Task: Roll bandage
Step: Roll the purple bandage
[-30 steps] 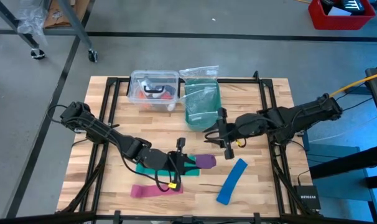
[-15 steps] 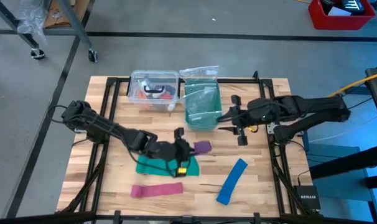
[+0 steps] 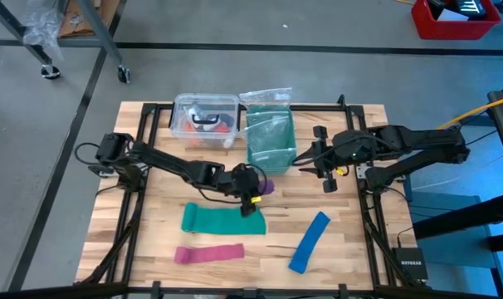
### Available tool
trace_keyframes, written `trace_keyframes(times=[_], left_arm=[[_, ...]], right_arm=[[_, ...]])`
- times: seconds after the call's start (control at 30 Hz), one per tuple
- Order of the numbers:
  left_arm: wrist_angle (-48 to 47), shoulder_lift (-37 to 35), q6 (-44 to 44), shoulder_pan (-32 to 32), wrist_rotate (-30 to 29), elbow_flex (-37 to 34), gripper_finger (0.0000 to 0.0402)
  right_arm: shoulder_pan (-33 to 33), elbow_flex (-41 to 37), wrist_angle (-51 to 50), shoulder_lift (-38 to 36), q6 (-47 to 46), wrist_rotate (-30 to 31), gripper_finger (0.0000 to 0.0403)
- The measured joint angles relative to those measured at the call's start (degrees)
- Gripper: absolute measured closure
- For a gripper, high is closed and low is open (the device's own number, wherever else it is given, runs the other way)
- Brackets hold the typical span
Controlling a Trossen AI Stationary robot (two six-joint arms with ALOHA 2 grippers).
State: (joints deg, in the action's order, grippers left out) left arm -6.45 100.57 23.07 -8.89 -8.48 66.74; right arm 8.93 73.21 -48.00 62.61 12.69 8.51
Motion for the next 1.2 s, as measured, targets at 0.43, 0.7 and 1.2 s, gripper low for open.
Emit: trace_keyframes(times=[0.43, 0.7, 1.2], left_arm=[[4.55, 8.94, 0.61, 1.88, 3.66, 0.00, 0.0396], [4.77, 8.94, 3.98, 1.88, 3.66, 0.02, 0.0360], [3.58, 10.34, 8.23, 1.88, 4.90, 0.09, 0.0235]], right_arm=[[0.04, 0.00, -0.67, 0.02, 0.03, 0.03, 0.0244], [0.04, 0.00, -0.66, 0.02, -0.05, 0.03, 0.0244], [0.04, 0.00, -1.63, 0.07, -0.37, -0.08, 0.0244]])
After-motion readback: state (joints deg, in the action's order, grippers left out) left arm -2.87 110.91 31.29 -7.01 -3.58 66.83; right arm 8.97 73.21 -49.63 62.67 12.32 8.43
